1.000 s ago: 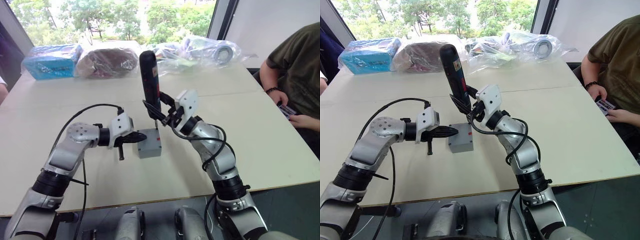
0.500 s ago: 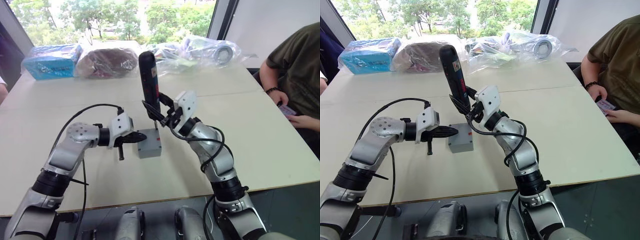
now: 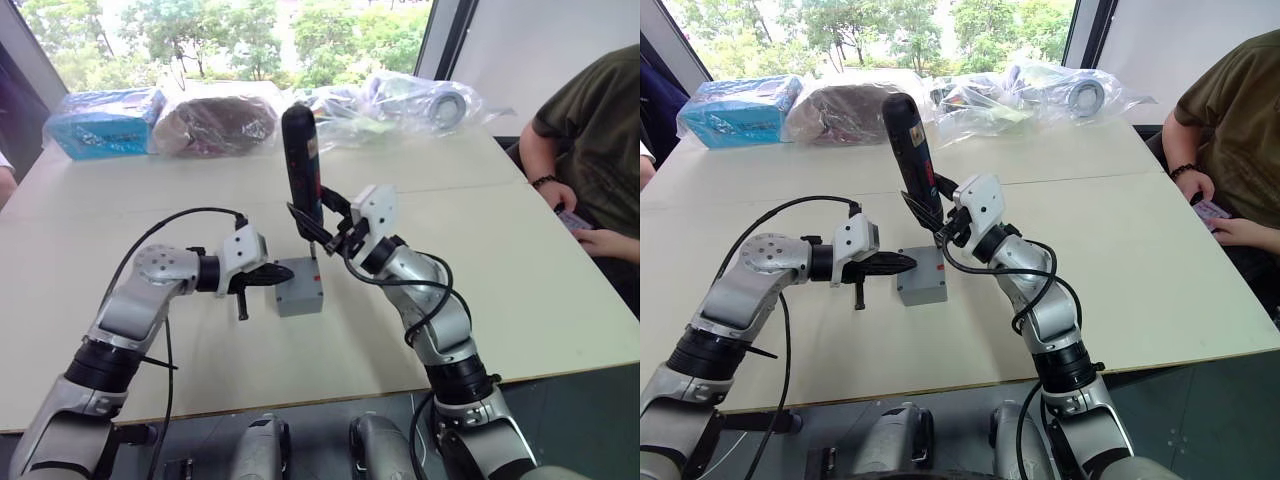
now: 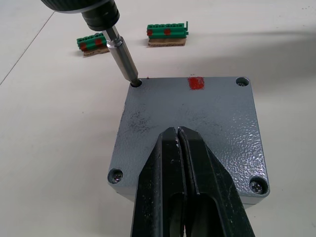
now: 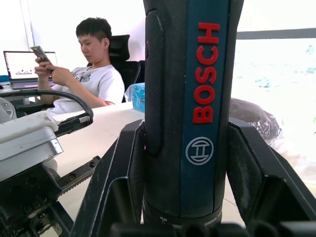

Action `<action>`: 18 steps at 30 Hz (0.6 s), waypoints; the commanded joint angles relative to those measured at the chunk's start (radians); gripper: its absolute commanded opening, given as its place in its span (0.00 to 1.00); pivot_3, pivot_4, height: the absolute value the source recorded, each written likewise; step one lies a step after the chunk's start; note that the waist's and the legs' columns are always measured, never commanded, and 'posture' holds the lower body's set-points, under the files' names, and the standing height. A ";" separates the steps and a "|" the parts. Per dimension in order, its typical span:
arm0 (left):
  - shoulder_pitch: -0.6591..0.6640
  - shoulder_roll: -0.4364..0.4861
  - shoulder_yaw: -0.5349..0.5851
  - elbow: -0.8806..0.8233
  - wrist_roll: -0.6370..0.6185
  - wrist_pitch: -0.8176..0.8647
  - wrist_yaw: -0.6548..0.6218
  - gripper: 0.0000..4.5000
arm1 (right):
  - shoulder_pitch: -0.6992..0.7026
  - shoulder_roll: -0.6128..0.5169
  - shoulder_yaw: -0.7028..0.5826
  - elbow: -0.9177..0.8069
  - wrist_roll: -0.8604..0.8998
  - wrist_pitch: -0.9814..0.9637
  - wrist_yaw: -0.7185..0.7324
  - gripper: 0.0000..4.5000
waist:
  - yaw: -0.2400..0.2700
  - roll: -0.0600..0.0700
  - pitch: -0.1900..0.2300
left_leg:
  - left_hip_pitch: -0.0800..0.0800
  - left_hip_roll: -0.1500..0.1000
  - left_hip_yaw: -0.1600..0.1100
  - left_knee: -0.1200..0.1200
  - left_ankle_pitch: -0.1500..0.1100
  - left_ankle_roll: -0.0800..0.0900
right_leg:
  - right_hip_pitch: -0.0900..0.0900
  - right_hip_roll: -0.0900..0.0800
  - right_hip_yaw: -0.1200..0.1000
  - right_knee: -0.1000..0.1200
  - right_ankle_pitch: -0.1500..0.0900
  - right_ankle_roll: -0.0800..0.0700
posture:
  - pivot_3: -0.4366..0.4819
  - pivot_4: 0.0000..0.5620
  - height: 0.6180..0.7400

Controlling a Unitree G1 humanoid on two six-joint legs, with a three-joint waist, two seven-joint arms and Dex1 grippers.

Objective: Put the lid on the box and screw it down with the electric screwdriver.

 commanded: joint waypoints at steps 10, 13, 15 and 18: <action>0.026 -0.003 -0.035 0.021 0.036 0.004 0.005 0.00 | 0.059 -0.034 0.030 0.066 -0.035 0.155 -0.027 0.41 | 0.001 -0.005 -0.011 | 0.007 0.001 0.000 -0.002 0.000 0.000 | 0.007 -0.001 0.000 -0.001 -0.002 -0.004 | 0.48 0.27 1.00; 0.030 -0.004 -0.040 0.024 0.041 -0.002 0.008 0.00 | 0.067 -0.045 0.038 0.079 -0.052 0.158 -0.034 0.41 | 0.001 -0.005 -0.015 | 0.009 0.001 -0.001 -0.002 0.000 0.000 | 0.009 -0.001 0.000 -0.001 -0.003 -0.004 | 0.48 0.27 1.00; 0.031 -0.004 -0.042 0.025 0.042 -0.003 0.008 0.00 | 0.074 -0.048 0.040 0.080 -0.054 0.155 -0.034 0.41 | 0.002 -0.005 -0.018 | 0.009 0.001 -0.001 -0.002 0.000 0.000 | 0.010 -0.002 0.000 -0.002 -0.003 -0.004 | 0.48 0.27 1.00; 0.031 -0.005 -0.044 0.028 0.045 -0.004 0.009 0.00 | 0.082 -0.049 0.041 0.077 -0.052 0.156 -0.035 0.41 | 0.002 -0.005 -0.020 | 0.014 0.001 -0.001 -0.004 0.000 0.000 | 0.015 -0.002 -0.001 -0.004 -0.004 -0.006 | 0.48 0.27 1.00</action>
